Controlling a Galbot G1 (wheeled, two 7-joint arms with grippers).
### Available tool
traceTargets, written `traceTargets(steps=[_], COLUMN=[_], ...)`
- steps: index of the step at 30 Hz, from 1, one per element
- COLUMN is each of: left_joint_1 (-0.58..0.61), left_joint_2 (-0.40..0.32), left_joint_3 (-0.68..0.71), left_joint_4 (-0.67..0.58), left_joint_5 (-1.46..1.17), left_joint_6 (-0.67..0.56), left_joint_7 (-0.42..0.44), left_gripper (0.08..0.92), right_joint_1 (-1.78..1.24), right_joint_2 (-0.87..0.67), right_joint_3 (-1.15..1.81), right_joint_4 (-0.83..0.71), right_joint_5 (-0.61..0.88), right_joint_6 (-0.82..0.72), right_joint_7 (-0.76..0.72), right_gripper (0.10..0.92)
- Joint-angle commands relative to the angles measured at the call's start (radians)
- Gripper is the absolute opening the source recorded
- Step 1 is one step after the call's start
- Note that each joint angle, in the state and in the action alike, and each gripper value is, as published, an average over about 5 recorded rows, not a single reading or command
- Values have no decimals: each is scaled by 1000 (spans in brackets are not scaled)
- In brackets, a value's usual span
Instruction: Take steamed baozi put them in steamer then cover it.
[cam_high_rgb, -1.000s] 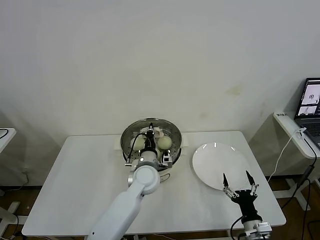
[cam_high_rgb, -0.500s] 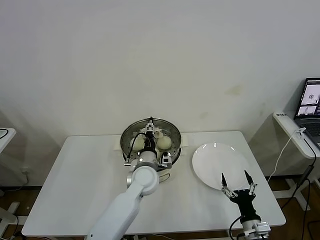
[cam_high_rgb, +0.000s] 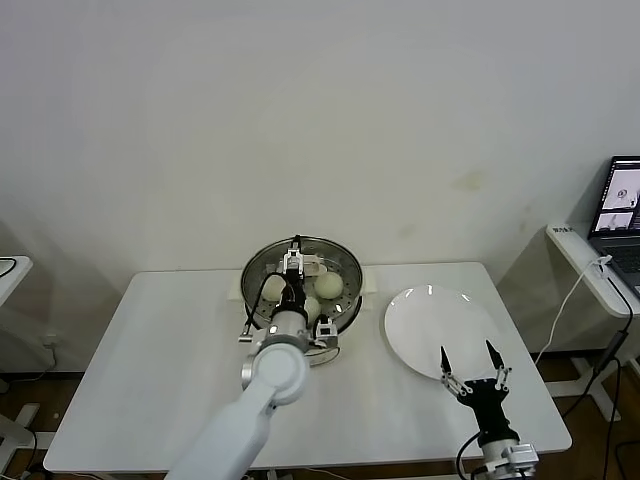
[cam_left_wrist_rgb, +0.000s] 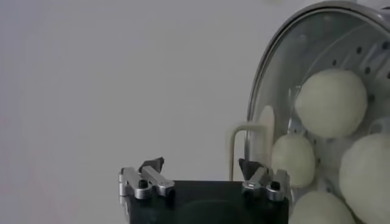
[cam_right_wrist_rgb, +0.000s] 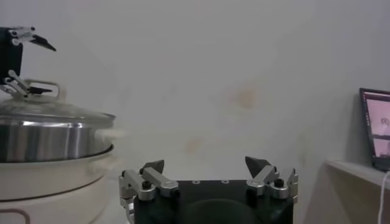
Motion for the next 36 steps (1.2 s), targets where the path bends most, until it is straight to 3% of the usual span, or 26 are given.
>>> traceTargets(steps=[1,8,13,17,21,26,30,36], left_joint_1=[122,294,529,715,812,889,922,935], left_joint_2=[52,130,138,142,115,77,54,17], left_joint_3=[-13,-156,-417,-655,-765,-813,-797,-790], left_joint_4=[-195,-439,-583,-486,-319,-199,-214,-214], left_joint_5=[-10,-139,-654,-1287,-1531,-1585,-1581,-1584], left_joint_6=[-11,-59,-175,-489,-662,-803,-844,-863], left_joint_7=[4,-26,-166,-308,-347,-364,-354,-405], left_gripper=[823,823,823,823,823,823,823,823], right_joint_1=[-1,-6,-31,-30,-24,-26,-32,-63], right_joint_2=[-1,-16,-72,-90,-88,-91,-92,-97], right_joint_3=[3,12,30,28,23,20,3,-36], right_joint_4=[-1,0,7,5,-15,-40,-41,-13], right_joint_5=[-2,7,61,75,66,69,94,106], right_joint_6=[0,4,19,14,12,13,-10,-105], right_joint_7=[0,1,2,5,7,3,-9,-4], right_gripper=[823,823,823,823,823,823,823,823])
